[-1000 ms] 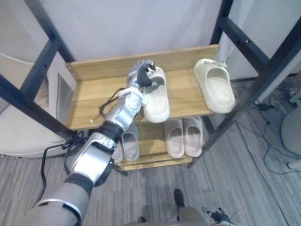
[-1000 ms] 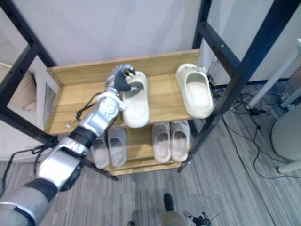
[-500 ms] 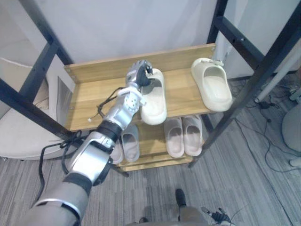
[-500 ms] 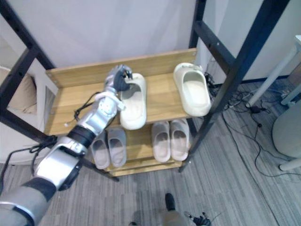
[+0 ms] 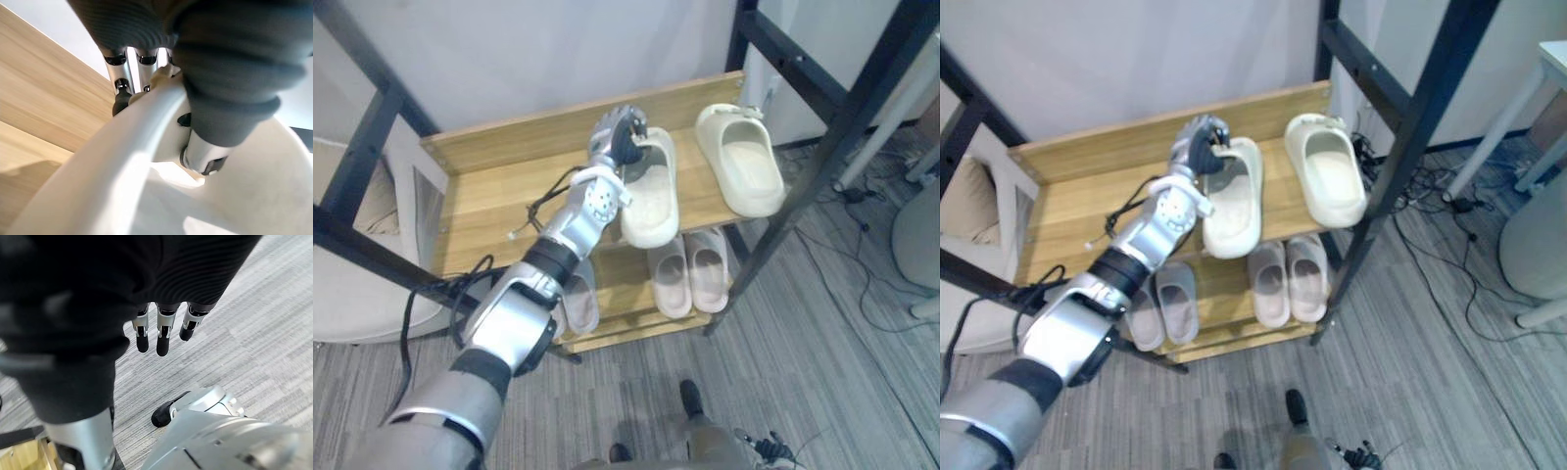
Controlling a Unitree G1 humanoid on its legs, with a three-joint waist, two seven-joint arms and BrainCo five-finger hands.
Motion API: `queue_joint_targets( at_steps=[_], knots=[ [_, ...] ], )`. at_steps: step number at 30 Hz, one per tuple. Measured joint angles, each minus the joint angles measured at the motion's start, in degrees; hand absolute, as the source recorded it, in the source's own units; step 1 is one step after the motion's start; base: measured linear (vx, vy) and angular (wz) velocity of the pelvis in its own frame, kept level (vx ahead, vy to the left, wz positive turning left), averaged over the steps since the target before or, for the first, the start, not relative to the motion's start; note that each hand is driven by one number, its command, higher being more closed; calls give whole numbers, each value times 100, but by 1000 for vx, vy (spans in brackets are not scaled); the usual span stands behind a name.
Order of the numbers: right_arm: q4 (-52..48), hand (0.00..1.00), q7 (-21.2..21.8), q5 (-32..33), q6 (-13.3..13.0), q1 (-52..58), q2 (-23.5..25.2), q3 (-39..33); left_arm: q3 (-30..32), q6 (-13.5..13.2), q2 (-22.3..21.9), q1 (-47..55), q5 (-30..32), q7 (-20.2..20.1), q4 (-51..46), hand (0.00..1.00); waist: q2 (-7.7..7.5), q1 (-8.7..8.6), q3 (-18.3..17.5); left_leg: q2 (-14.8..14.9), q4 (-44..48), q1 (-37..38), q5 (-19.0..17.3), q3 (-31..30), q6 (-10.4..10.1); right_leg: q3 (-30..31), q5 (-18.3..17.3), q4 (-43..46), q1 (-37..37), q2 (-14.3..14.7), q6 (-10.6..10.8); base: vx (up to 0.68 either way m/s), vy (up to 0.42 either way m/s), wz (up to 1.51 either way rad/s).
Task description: Organize the slippers on the shoe rack
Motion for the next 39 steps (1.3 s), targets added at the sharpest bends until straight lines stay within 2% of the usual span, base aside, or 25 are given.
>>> queue_joint_targets(
  at_steps=[5, 11, 14, 26, 27, 39],
  knots=[
    [1, 0, -60, 15, 0, -2, 21, -38, 14, 49, -90, -221, -89, 118, -4, 100, -6, -18, 4, -105, 196, -185, -96, 44, 115, 96, 62, -1, -127, -135, 92, -53, 24, -4],
    [0, 0, -91, 49, -2, -8, 94, -238, 107, 88, -90, -247, -102, 125, -3, 100, -7, -63, 4, -135, 449, -428, -231, 163, 144, 227, 105, 1, -321, -181, 149, -3, 14, -9],
    [0, 0, -111, 48, -8, -10, 109, -240, 127, 92, -90, -271, -103, 125, -3, 100, -7, -111, 4, -145, 467, -454, -269, 176, 176, 245, 108, 2, -349, -186, 153, 36, 6, -3],
    [-5, 0, -138, 49, -43, -15, 136, -262, 262, 122, -89, -422, -102, 239, 153, 100, -36, -127, 23, -189, 482, -550, -306, 187, 229, 265, 116, 2, -441, -222, 166, 7, 0, 0],
    [-11, 0, -142, 49, -45, -14, 154, -300, 264, 127, -89, -436, -101, 240, 153, 0, -42, -127, 27, -189, 482, -556, -306, 200, 229, 275, 116, 2, -456, -221, 167, 17, -13, -4],
    [-43, 0, -186, 48, -102, -15, 252, -487, 319, 193, -174, -653, -201, 349, 245, 0, -80, -144, 52, -199, 482, -631, -315, 284, 232, 364, 130, 4, -577, -213, 184, 26, -8, -4]
  ],
)
